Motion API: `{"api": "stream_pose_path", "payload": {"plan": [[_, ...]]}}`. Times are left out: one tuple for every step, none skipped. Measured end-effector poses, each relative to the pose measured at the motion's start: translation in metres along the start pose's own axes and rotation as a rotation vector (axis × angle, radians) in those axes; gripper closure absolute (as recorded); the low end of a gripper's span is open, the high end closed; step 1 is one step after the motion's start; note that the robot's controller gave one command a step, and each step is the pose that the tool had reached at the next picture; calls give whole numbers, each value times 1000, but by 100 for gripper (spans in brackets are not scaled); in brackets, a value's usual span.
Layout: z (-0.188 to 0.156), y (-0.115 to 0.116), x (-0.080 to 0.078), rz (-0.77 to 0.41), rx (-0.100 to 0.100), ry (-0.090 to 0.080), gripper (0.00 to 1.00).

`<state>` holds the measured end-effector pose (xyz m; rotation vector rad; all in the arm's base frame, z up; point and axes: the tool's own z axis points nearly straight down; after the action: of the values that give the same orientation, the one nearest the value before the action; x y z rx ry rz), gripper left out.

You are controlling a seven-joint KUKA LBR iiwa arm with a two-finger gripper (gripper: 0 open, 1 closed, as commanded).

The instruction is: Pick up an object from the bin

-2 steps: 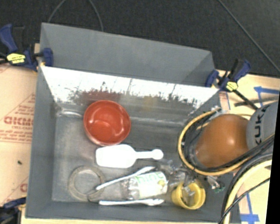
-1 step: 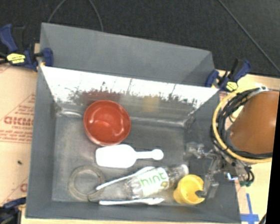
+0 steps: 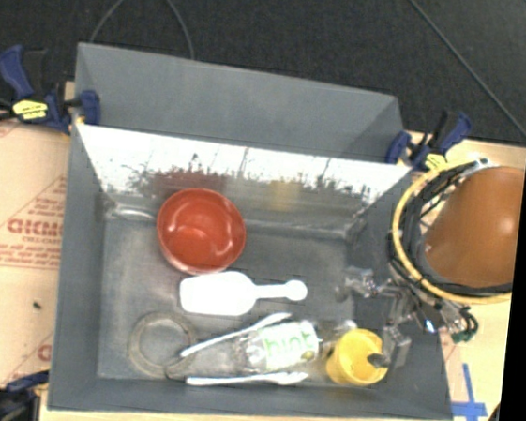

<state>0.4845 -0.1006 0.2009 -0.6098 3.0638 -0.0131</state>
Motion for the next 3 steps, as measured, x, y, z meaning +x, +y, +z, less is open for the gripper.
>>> {"api": "stream_pose_path", "payload": {"plan": [[31, 3, -17, -105, 8, -9, 0], [53, 52, -20, 149, 1, -4, 0], [116, 19, -16, -23, 8, -8, 0]]}}
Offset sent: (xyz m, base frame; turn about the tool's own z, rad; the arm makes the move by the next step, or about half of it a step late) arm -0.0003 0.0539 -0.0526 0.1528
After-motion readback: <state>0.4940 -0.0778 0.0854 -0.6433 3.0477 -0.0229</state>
